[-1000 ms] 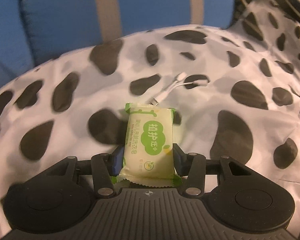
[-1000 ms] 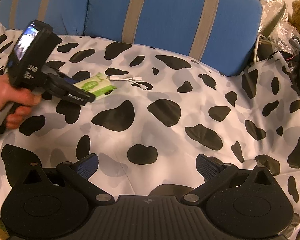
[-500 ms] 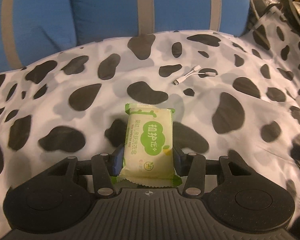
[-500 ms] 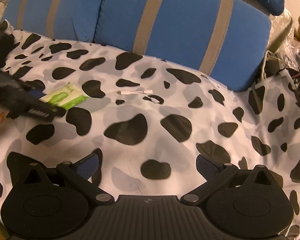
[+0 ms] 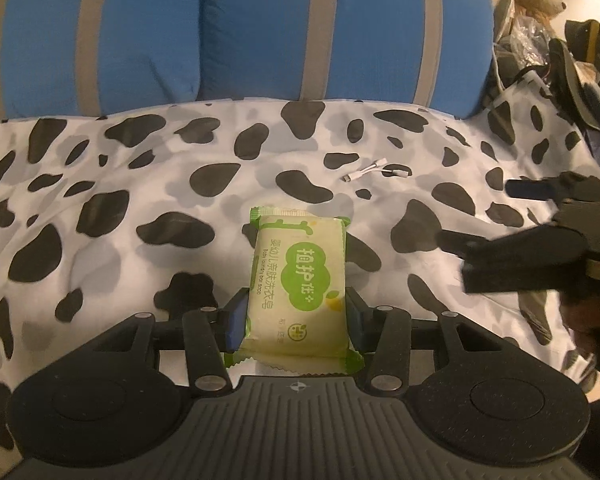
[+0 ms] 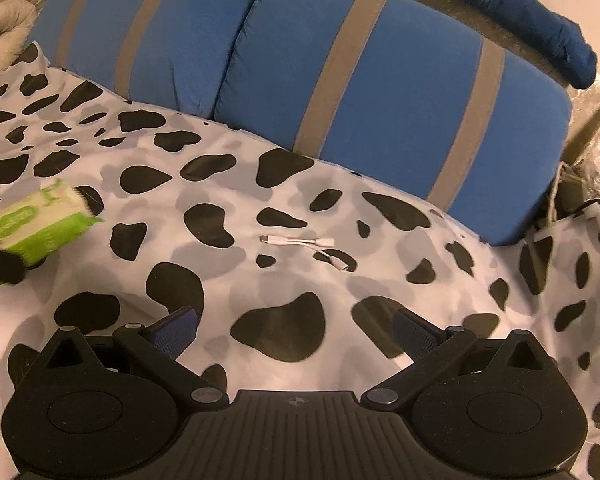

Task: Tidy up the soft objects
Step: 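Move the right gripper over the white cable adapter while the left gripper holds the wipes packet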

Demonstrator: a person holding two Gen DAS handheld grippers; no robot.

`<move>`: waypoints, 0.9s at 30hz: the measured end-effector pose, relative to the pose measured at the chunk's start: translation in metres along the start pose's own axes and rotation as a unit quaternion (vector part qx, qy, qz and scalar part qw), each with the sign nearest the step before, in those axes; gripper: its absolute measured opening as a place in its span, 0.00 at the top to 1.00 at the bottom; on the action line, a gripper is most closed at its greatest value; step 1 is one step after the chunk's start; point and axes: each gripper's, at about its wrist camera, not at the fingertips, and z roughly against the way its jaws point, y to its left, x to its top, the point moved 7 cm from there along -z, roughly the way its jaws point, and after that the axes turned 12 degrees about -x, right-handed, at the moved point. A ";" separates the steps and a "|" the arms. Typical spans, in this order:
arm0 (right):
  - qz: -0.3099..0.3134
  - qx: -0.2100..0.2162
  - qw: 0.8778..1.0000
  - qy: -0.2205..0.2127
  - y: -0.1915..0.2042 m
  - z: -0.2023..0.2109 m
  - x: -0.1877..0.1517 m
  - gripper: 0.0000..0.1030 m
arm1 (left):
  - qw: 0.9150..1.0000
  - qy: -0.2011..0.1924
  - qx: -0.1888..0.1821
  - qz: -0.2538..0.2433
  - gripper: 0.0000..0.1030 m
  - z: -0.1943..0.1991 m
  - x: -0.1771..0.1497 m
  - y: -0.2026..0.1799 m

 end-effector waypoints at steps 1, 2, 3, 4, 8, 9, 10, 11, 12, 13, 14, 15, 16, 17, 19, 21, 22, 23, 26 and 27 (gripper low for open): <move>-0.002 0.002 1.000 0.002 0.001 -0.005 0.000 0.00 | 1.000 -0.001 0.000 0.002 0.55 0.002 -0.001 -0.001; -0.003 0.004 1.000 0.004 0.002 -0.009 0.001 0.00 | 1.000 -0.002 -0.001 0.003 0.55 0.004 -0.002 -0.001; -0.004 0.006 1.000 0.005 0.003 -0.013 0.001 0.00 | 1.000 -0.003 -0.001 0.006 0.55 0.005 -0.002 -0.001; -0.005 0.006 1.000 0.006 0.004 -0.018 0.001 0.00 | 1.000 -0.005 -0.002 0.007 0.55 0.006 -0.001 -0.001; -0.009 0.004 1.000 0.013 0.006 -0.038 0.001 0.00 | 1.000 -0.010 -0.003 0.005 0.55 0.009 0.003 -0.003; -0.010 0.001 1.000 0.015 0.007 -0.042 0.001 0.00 | 1.000 -0.012 -0.005 0.007 0.55 0.011 0.004 -0.003; -0.010 0.000 1.000 0.018 0.008 -0.047 0.002 0.00 | 1.000 -0.012 -0.007 0.008 0.55 0.011 0.005 -0.004; -0.009 0.001 1.000 0.019 0.009 -0.052 0.002 0.00 | 1.000 -0.013 -0.009 0.009 0.55 0.011 0.006 -0.004; -0.008 0.002 1.000 0.020 0.010 -0.057 0.003 0.00 | 1.000 -0.013 -0.010 0.011 0.55 0.012 0.006 -0.004; -0.006 0.001 1.000 0.020 0.011 -0.061 0.003 0.00 | 1.000 -0.013 -0.012 0.012 0.55 0.012 0.007 -0.004; -0.002 -0.001 1.000 0.020 0.011 -0.066 0.004 0.00 | 1.000 -0.012 -0.014 0.014 0.55 0.012 0.007 -0.004; 0.001 -0.002 1.000 0.020 0.012 -0.070 0.005 0.01 | 1.000 -0.013 -0.017 0.016 0.55 0.013 0.008 -0.005; 0.002 -0.002 1.000 0.020 0.013 -0.075 0.006 0.01 | 1.000 -0.013 -0.020 0.018 0.55 0.013 0.009 -0.006; 0.004 -0.002 1.000 0.018 0.013 -0.078 0.008 0.01 | 0.999 -0.014 -0.023 0.017 0.55 0.014 0.010 -0.007; 0.009 -0.004 1.000 0.022 0.012 -0.087 0.010 0.01 | 0.999 -0.015 -0.027 0.016 0.55 0.013 0.012 -0.009; 0.012 -0.007 1.000 0.018 0.011 -0.095 0.014 0.01 | 0.999 -0.015 -0.031 0.015 0.55 0.013 0.013 -0.010; 0.012 -0.008 1.000 0.018 0.011 -0.099 0.016 0.01 | 0.999 -0.014 -0.032 0.016 0.55 0.013 0.013 -0.010; 0.012 -0.011 1.000 0.017 0.010 -0.104 0.017 0.01 | 0.999 -0.013 -0.033 0.017 0.55 0.013 0.013 -0.010; 0.014 -0.014 1.000 0.016 0.008 -0.115 0.020 0.02 | 0.999 -0.009 -0.034 0.020 0.55 0.012 0.013 -0.009; 0.015 -0.015 1.000 0.016 0.007 -0.119 0.021 0.02 | 0.999 -0.008 -0.035 0.022 0.54 0.012 0.013 -0.008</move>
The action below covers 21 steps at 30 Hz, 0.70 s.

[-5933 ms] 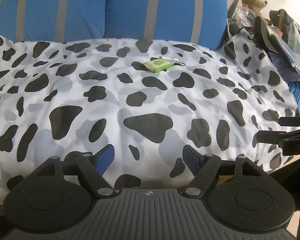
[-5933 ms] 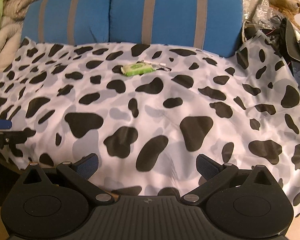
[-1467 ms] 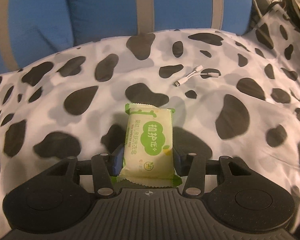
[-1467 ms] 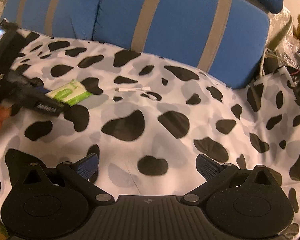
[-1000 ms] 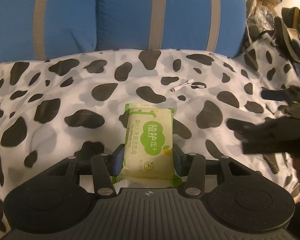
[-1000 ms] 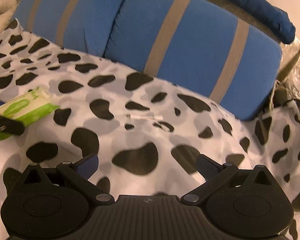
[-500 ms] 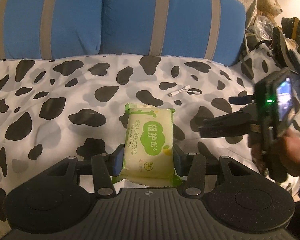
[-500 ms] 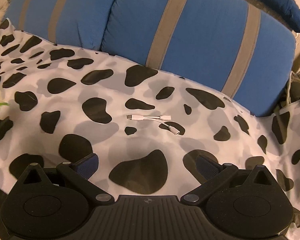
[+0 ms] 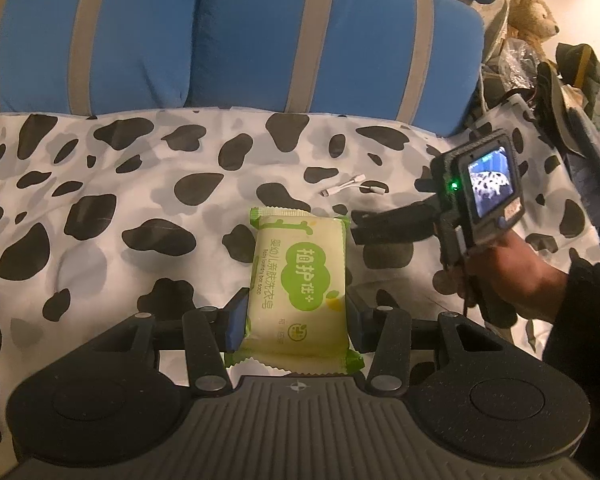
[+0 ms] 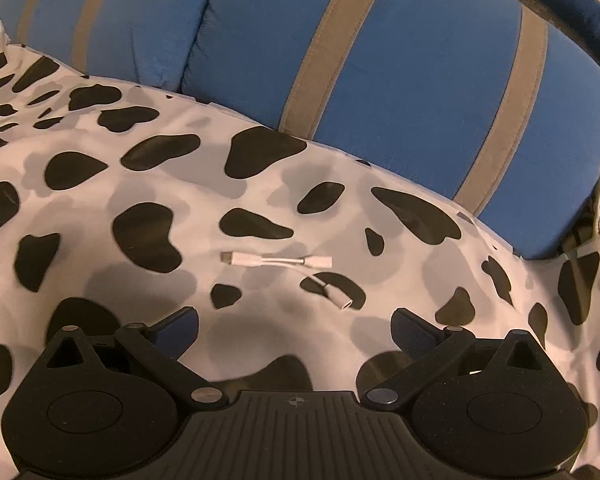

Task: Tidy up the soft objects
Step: 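Move the right gripper over the white cable adapter while the left gripper holds the wipes packet, then grasp the white cable adapter with the right gripper and lift it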

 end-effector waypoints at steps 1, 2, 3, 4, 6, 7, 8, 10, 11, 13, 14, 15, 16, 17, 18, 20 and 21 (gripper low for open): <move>0.002 -0.001 1.000 0.000 0.000 -0.003 0.001 0.05 | 1.000 0.001 0.000 0.001 0.55 0.000 0.000 0.000; 0.005 -0.001 1.000 0.000 0.000 -0.007 0.001 0.07 | 1.000 0.003 -0.001 0.001 0.55 -0.001 0.000 0.000; 0.008 -0.003 1.000 0.000 -0.001 -0.010 0.002 0.07 | 1.000 0.005 0.000 0.002 0.55 -0.001 0.000 0.001; 0.009 -0.004 1.000 -0.002 -0.002 -0.013 0.002 0.07 | 1.000 0.008 0.002 0.003 0.55 -0.002 0.000 0.001; 0.014 -0.004 1.000 -0.004 -0.003 -0.019 0.002 0.08 | 1.000 0.011 0.002 0.007 0.54 -0.003 0.000 0.003; 0.015 -0.004 1.000 -0.005 -0.003 -0.022 0.002 0.08 | 1.000 0.011 0.000 0.010 0.54 -0.003 0.000 0.003; 0.017 -0.004 1.000 -0.007 -0.004 -0.025 0.002 0.09 | 1.000 0.010 -0.002 0.010 0.54 -0.003 0.000 0.003; 0.019 -0.004 1.000 -0.008 -0.005 -0.033 0.002 0.12 | 1.000 0.009 -0.003 0.009 0.54 -0.002 0.001 0.002; 0.018 -0.001 1.000 -0.007 -0.005 -0.036 0.001 0.14 | 1.000 0.009 -0.003 0.009 0.54 -0.002 0.001 0.002; 0.013 0.008 1.000 -0.010 -0.006 -0.041 0.001 0.15 | 1.000 0.010 -0.005 0.009 0.54 -0.003 0.000 0.001; 0.011 0.014 1.000 -0.012 -0.005 -0.044 0.001 0.17 | 1.000 0.011 -0.007 0.008 0.55 -0.003 0.001 0.001; 0.009 0.020 1.000 -0.015 -0.005 -0.045 0.002 0.17 | 1.000 0.011 -0.008 0.007 0.55 -0.004 0.001 0.000; 0.006 0.024 1.000 -0.018 -0.004 -0.047 0.002 0.20 | 1.000 0.012 -0.009 0.007 0.55 -0.004 0.000 -0.001; 0.001 0.027 0.999 -0.021 -0.004 -0.049 0.002 0.23 | 1.000 0.013 -0.010 0.006 0.55 -0.005 0.000 -0.001; -0.004 0.030 0.999 -0.023 -0.005 -0.051 0.003 0.23 | 1.000 0.014 -0.010 0.005 0.55 -0.006 0.000 -0.001; -0.015 0.041 0.999 -0.021 -0.005 -0.057 0.004 0.28 | 1.000 0.016 -0.010 0.004 0.55 -0.007 -0.001 -0.002; -0.020 0.044 0.999 -0.019 -0.006 -0.059 0.005 0.30 | 1.000 0.018 -0.009 0.003 0.54 -0.008 -0.001 -0.001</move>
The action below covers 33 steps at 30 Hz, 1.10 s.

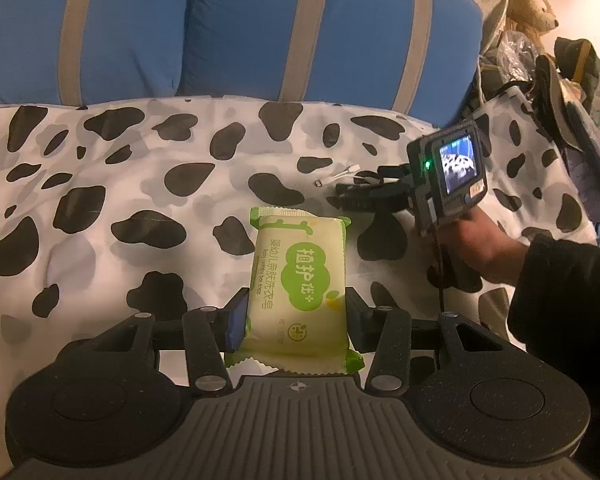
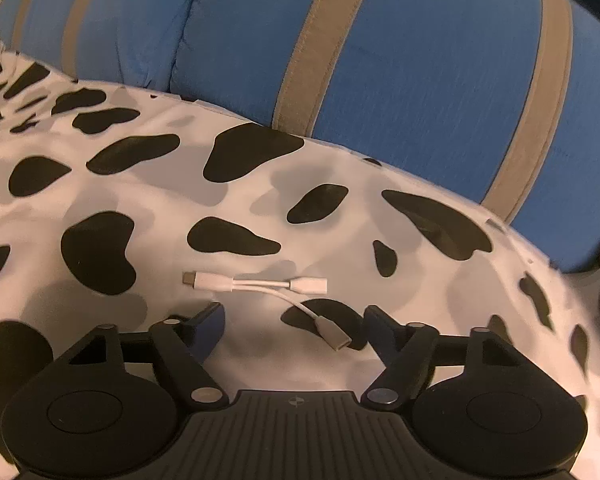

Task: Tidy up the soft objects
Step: 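Grasp the white cable adapter with the right gripper and lift it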

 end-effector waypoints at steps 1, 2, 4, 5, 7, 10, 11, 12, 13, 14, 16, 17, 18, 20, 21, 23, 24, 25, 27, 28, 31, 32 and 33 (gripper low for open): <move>-0.005 0.004 1.000 0.003 -0.001 -0.002 0.001 0.36 | 1.000 0.002 0.001 0.000 0.55 -0.001 -0.001 0.000; -0.015 0.011 1.000 0.010 -0.003 -0.003 0.002 0.47 | 1.000 0.004 0.002 0.000 0.55 -0.002 -0.001 0.001; -0.026 0.010 0.999 0.023 -0.007 -0.006 0.002 0.65 | 1.000 0.006 0.003 -0.002 0.54 -0.003 -0.002 0.001; -0.025 0.007 0.999 0.028 -0.008 -0.006 0.002 0.77 | 1.000 0.007 0.003 -0.003 0.54 -0.004 -0.002 0.001; -0.024 0.007 0.999 0.036 -0.009 -0.003 -0.001 0.85 | 1.000 0.011 0.005 -0.004 0.55 -0.006 -0.003 0.002; -0.013 0.004 0.999 0.045 -0.008 0.004 -0.005 0.87 | 1.000 0.019 0.007 -0.010 0.54 -0.009 -0.005 0.001; -0.010 0.005 0.999 0.049 -0.009 0.006 -0.006 0.87 | 1.000 0.021 0.008 -0.012 0.54 -0.011 -0.006 0.001; -0.009 0.006 0.998 0.054 -0.009 0.009 -0.007 0.87 | 1.000 0.024 0.009 -0.015 0.54 -0.013 -0.007 0.000; -0.008 0.007 0.998 0.060 -0.009 0.013 -0.009 0.88 | 0.999 0.028 0.010 -0.017 0.54 -0.014 -0.008 0.000; -0.007 0.008 0.998 0.067 -0.009 0.016 -0.010 0.88 | 0.999 0.031 0.011 -0.019 0.54 -0.016 -0.010 0.000; -0.008 0.009 0.997 0.078 -0.009 0.023 -0.014 0.88 | 0.999 0.036 0.014 -0.023 0.55 -0.019 -0.012 -0.001; -0.009 0.009 0.997 0.082 -0.009 0.025 -0.015 0.88 | 0.999 0.040 0.015 -0.026 0.55 -0.021 -0.013 -0.002; -0.008 0.010 0.996 0.088 -0.009 0.029 -0.017 0.88 | 0.999 0.042 0.016 -0.029 0.55 -0.022 -0.014 -0.003; -0.005 0.007 0.995 0.096 -0.008 0.036 -0.020 0.88 | 0.998 0.049 0.016 -0.035 0.55 -0.026 -0.017 -0.005; -0.005 0.008 0.995 0.102 -0.008 0.040 -0.022 0.88 | 0.998 0.052 0.016 -0.037 0.55 -0.028 -0.018 -0.006; -0.005 0.011 0.993 0.116 -0.008 0.048 -0.027 0.88 | 0.997 0.059 0.014 -0.043 0.55 -0.031 -0.021 -0.008; -0.005 0.011 0.992 0.123 -0.008 0.052 -0.029 0.88 | 0.997 0.063 0.013 -0.046 0.55 -0.033 -0.023 -0.010; -0.004 0.013 0.991 0.130 -0.008 0.057 -0.032 0.88 | 0.997 0.066 0.012 -0.050 0.55 -0.034 -0.025 -0.011; 0.000 0.016 0.990 0.141 -0.008 0.067 -0.039 0.88 | 0.996 0.072 0.009 -0.055 0.55 -0.036 -0.028 -0.013; 0.001 0.017 0.989 0.146 -0.008 0.073 -0.044 0.88 | 0.996 0.075 0.008 -0.056 0.55 -0.036 -0.030 -0.014; -0.007 0.024 0.987 0.162 -0.010 0.088 -0.055 0.88 | 0.995 0.083 0.005 -0.063 0.55 -0.037 -0.034 -0.016; -0.011 0.027 0.986 0.167 -0.011 0.094 -0.059 0.88 | 0.994 0.088 0.004 -0.066 0.55 -0.038 -0.036 -0.017; -0.015 0.029 0.985 0.172 -0.012 0.101 -0.064 0.88 | 0.993 0.092 0.003 -0.069 0.55 -0.039 -0.038 -0.018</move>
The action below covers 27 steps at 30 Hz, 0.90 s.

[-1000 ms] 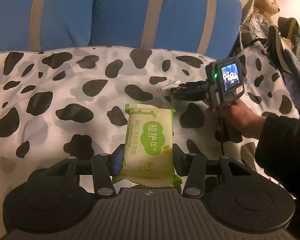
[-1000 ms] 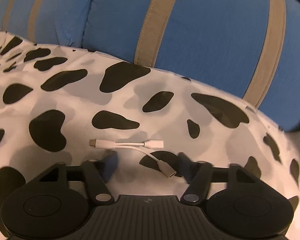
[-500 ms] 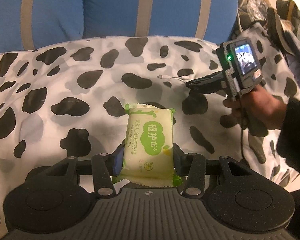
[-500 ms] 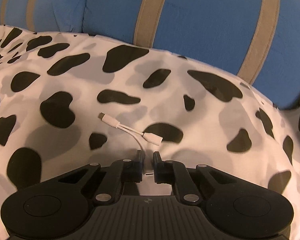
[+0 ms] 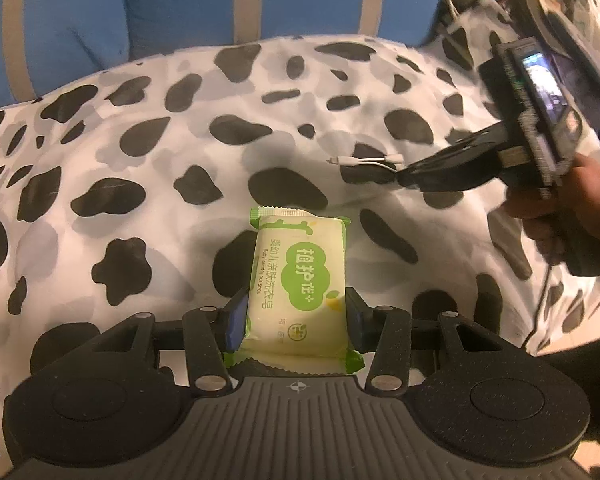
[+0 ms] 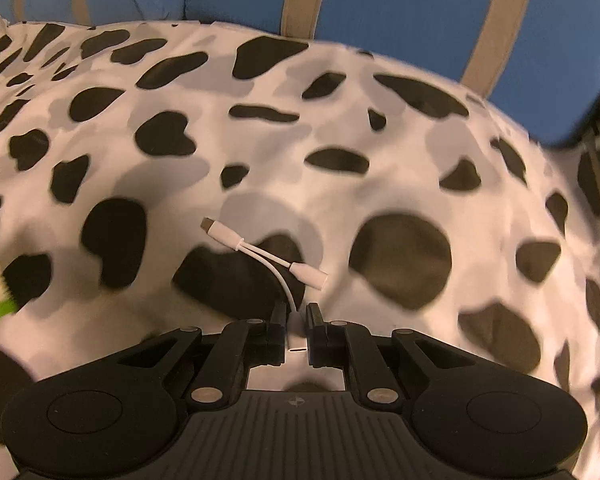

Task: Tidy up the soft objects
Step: 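Grasp the white cable adapter with the right gripper and lift it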

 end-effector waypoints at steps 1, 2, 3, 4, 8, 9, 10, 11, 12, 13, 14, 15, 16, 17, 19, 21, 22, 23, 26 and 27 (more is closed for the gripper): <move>-0.002 0.002 1.000 0.005 0.000 0.004 -0.007 0.88 | 1.000 0.004 -0.001 -0.003 0.55 -0.001 -0.002 -0.001; -0.003 0.004 1.000 0.009 0.000 0.007 -0.012 0.88 | 1.000 0.008 -0.002 -0.005 0.55 -0.002 -0.004 -0.001; -0.005 0.005 1.000 0.014 0.000 0.011 -0.018 0.88 | 1.000 0.013 -0.001 -0.008 0.55 -0.003 -0.006 -0.002; -0.007 0.007 1.000 0.020 0.000 0.014 -0.025 0.88 | 1.000 0.016 -0.001 -0.011 0.55 -0.004 -0.008 -0.002; -0.015 0.038 0.998 0.044 0.005 0.030 -0.045 0.87 | 1.000 0.027 -0.003 -0.014 0.54 -0.004 -0.014 0.000; -0.018 0.050 0.998 0.042 0.007 0.035 -0.048 0.87 | 0.999 0.031 -0.002 -0.015 0.54 -0.004 -0.016 0.001; -0.017 0.060 0.997 0.035 0.008 0.040 -0.049 0.86 | 0.999 0.034 -0.002 -0.015 0.55 -0.003 -0.017 0.002; -0.013 0.064 0.998 0.025 0.010 0.045 -0.048 0.78 | 0.999 0.037 -0.002 -0.014 0.55 -0.003 -0.019 0.003; -0.005 0.063 0.998 0.014 0.011 0.048 -0.046 0.70 | 0.999 0.038 -0.003 -0.013 0.55 -0.003 -0.020 0.004; 0.006 0.056 0.998 -0.003 0.012 0.051 -0.044 0.54 | 0.999 0.040 -0.004 -0.013 0.55 -0.002 -0.020 0.005; 0.017 0.052 0.998 -0.017 0.013 0.052 -0.041 0.48 | 0.999 0.041 -0.004 -0.012 0.54 -0.002 -0.021 0.006; 0.027 0.049 0.998 -0.026 0.014 0.051 -0.038 0.47 | 0.999 0.041 -0.004 -0.013 0.54 -0.002 -0.021 0.006; 0.032 0.046 0.998 -0.030 0.014 0.047 -0.036 0.47 | 0.999 0.042 -0.004 -0.012 0.54 -0.002 -0.022 0.007; 0.031 0.045 0.998 -0.030 0.014 0.042 -0.033 0.47 | 0.999 0.042 -0.004 -0.011 0.55 -0.002 -0.022 0.008; 0.020 0.048 0.998 -0.027 0.014 0.031 -0.028 0.48 | 0.999 0.040 -0.003 -0.011 0.54 -0.001 -0.023 0.010; 0.010 0.057 0.998 -0.022 0.016 0.023 -0.025 0.50 | 0.999 0.036 -0.004 -0.010 0.54 0.001 -0.022 0.010; 0.009 0.059 0.998 -0.018 0.018 0.019 -0.026 0.58 | 0.999 0.034 -0.006 -0.010 0.54 0.002 -0.021 0.010; 0.012 0.060 0.998 -0.017 0.021 0.018 -0.027 0.69 | 0.999 0.030 -0.007 -0.010 0.54 0.004 -0.020 0.009; 0.028 0.051 0.998 -0.020 0.030 0.023 -0.027 0.93 | 1.000 0.018 -0.007 -0.014 0.54 0.011 -0.017 0.007; 0.028 0.047 0.998 -0.025 0.031 0.027 -0.027 0.93 | 1.000 0.012 -0.008 -0.017 0.54 0.014 -0.016 0.005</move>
